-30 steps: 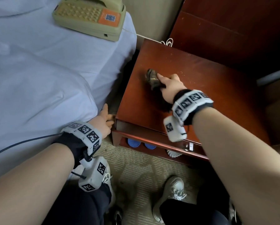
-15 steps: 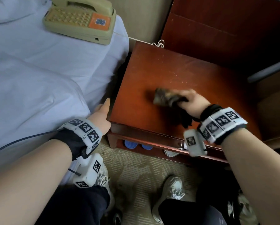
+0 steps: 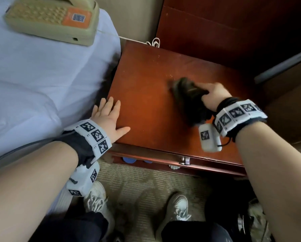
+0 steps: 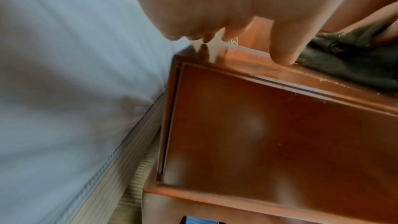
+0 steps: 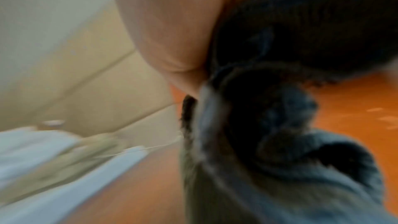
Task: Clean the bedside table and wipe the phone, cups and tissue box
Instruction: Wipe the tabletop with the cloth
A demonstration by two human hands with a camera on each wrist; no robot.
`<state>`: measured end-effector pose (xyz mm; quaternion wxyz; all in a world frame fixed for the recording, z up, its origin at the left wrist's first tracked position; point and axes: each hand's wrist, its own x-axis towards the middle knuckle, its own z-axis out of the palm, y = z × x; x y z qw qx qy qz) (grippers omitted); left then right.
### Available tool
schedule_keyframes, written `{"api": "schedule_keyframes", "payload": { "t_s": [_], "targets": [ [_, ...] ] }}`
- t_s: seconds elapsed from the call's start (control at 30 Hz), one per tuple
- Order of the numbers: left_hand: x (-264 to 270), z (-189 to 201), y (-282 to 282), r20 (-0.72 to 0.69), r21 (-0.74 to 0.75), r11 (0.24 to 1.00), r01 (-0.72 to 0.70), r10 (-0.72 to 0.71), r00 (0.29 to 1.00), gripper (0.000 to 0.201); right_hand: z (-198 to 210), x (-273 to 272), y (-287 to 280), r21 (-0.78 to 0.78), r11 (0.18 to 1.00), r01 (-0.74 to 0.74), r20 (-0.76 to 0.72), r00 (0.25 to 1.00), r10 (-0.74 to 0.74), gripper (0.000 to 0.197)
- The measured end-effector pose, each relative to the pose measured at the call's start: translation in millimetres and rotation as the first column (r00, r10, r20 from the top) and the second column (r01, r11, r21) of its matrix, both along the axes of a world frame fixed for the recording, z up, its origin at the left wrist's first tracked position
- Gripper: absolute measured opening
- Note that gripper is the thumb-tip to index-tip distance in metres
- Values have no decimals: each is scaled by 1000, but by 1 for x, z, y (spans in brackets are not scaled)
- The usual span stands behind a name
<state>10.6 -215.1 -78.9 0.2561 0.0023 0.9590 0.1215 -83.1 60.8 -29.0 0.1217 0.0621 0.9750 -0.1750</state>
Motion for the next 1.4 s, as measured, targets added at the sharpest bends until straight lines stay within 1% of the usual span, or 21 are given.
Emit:
{"api": "schedule_keyframes", "payload": {
  "t_s": [0.03, 0.1, 0.2, 0.33, 0.43, 0.5, 0.57, 0.63, 0.7, 0.77, 0.8, 0.87, 0.9, 0.97, 1.03, 1.1, 1.17, 1.2, 1.27, 1.33, 1.4],
  "targets": [
    [-1, -2, 3, 17, -19, 1000, 12, -11, 1000, 86, -6, -11, 11, 112, 987, 118, 33, 992, -122, 45],
    [0, -5, 7, 31, -57, 998, 30, -28, 999, 89, -22, -25, 20, 335, 923, 188, 169, 952, -255, 53],
    [-2, -6, 8, 49, -108, 993, 49, -43, 998, 89, -37, -35, 3, 411, 891, 193, 169, 945, -282, 76],
    [-4, -6, 7, 80, -113, 992, 59, -50, 996, 90, -37, -41, -37, 457, 889, 17, 58, 997, -48, 63],
    [-3, -5, 8, 76, -100, 993, 59, -52, 996, 90, -32, -36, -77, 277, 949, -147, 107, 987, 122, 52],
    [-3, -4, 7, 68, -86, 995, 53, -47, 997, 91, -29, -17, -100, 201, 899, -388, 136, 920, 367, 54],
    [-2, -3, 4, 56, -56, 997, 46, -43, 997, 96, -22, 7, -110, 154, 767, -623, 230, 777, 585, 59],
    [-1, -3, 2, 56, -7, 999, 40, -40, 998, 106, -12, 21, -95, 96, 685, -722, 308, 676, 669, 59],
    [-2, -2, -1, 69, 11, 999, 52, -52, 996, 115, -6, 15, -67, 117, 768, -630, 260, 765, 589, 59],
    [-1, -2, -2, 90, 13, 998, 56, -57, 994, 117, -5, 0, -36, 198, 914, -353, 164, 932, 324, 59],
    [-1, -2, -1, 94, 19, 999, 50, -52, 994, 114, -7, -3, -27, 225, 955, -193, 155, 975, 161, 59],
    [-3, -2, 0, 80, 45, 999, 24, -27, 996, 96, -15, -1, -26, 256, 966, -22, 216, 976, -35, 59],
    [-4, -2, -1, 74, 72, 997, 2, -7, 997, 85, -19, 4, -34, 256, 966, -34, 237, 971, -29, 61],
    [-6, -2, -3, 74, 154, 986, -60, 49, 996, 69, -24, 25, -55, 241, 949, -203, 211, 965, 153, 65],
    [-7, -4, -4, 71, 207, 974, -97, 84, 994, 61, -25, 57, -71, 206, 858, -470, 198, 879, 434, 67],
    [-7, -5, -4, 60, 223, 969, -109, 98, 993, 58, -18, 88, -76, 95, 698, -710, 260, 694, 671, 63],
    [-7, -6, -3, 52, 240, 963, -119, 109, 993, 57, -8, 101, -70, -101, 587, -803, 340, 527, 779, 57],
    [-7, -6, -3, 46, 253, 960, -122, 114, 992, 56, -1, 100, -65, -169, 588, -791, 338, 514, 788, 56],
    [-6, -5, -4, 30, 284, 951, -124, 121, 992, 56, 4, 83, -55, -190, 702, -686, 190, 676, 712, 58],
    [-6, -4, -5, 21, 316, 939, -138, 139, 990, 57, 0, 56, -50, -125, 875, -467, 23, 880, 474, 59],
    [-4, -3, -5, 40, 314, 938, -149, 144, 989, 63, -9, 30, -58, -60, 979, -195, 53, 979, 198, 58]
  ]
}}
